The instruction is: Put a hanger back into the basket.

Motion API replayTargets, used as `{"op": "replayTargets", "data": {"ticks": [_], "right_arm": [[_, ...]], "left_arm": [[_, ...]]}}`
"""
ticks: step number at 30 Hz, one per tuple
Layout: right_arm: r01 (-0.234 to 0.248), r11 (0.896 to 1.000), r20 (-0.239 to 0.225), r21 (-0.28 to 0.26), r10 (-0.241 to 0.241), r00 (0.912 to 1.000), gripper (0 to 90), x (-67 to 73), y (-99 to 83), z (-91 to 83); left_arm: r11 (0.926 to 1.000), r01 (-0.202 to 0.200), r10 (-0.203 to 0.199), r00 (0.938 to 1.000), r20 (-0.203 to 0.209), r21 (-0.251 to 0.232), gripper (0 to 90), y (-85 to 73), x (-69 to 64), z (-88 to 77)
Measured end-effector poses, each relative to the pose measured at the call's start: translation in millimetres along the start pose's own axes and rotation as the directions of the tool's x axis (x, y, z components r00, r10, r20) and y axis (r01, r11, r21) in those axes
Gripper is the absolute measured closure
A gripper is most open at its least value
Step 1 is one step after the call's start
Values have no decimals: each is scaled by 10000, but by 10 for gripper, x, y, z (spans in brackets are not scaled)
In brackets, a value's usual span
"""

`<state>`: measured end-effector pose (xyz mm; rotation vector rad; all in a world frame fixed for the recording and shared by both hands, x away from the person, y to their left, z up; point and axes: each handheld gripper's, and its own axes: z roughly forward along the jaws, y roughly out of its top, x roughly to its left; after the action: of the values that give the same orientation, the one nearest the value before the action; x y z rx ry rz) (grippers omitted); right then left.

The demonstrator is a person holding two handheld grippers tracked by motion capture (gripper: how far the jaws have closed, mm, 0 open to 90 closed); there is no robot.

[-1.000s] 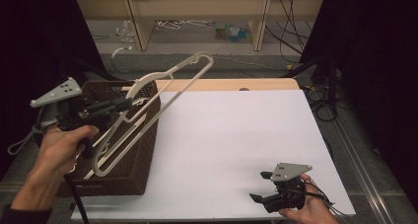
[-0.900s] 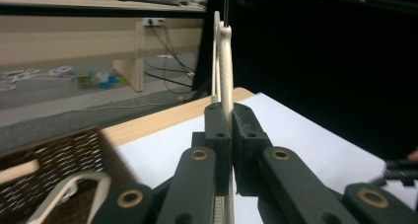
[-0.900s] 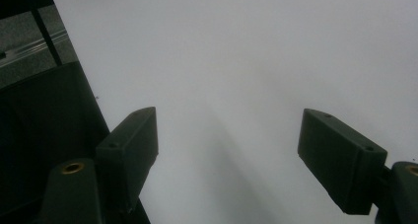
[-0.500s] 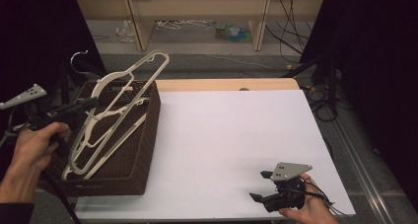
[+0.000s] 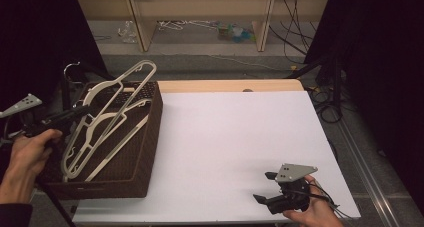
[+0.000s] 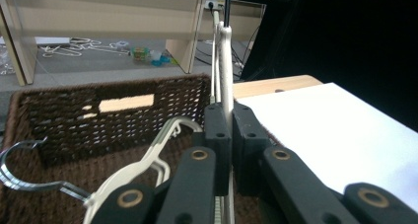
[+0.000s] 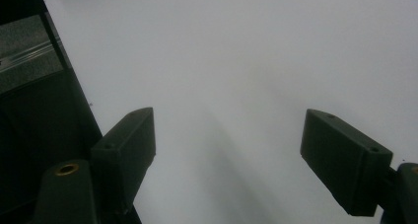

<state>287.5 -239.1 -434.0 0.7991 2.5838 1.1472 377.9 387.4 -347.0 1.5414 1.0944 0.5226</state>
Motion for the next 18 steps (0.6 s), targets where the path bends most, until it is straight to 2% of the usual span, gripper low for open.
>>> {"op": "replayTargets", "data": {"ticks": [7, 12, 18], "right_arm": [[-42, 10000, -26, 19, 42, 10000, 223, 1, -4, 10], [-72, 10000, -79, 31, 73, 9999, 223, 2, -3, 12], [-47, 10000, -34, 27, 47, 10000, 223, 7, -1, 6]], "left_arm": [[9986, 209, -203, 9997, -133, 478, 865, -142, 146, -10], [9978, 118, -130, 9998, 172, 652, 865, -188, 139, -5], [9966, 117, -128, 9998, 118, 821, 865, -212, 191, -10]]}}
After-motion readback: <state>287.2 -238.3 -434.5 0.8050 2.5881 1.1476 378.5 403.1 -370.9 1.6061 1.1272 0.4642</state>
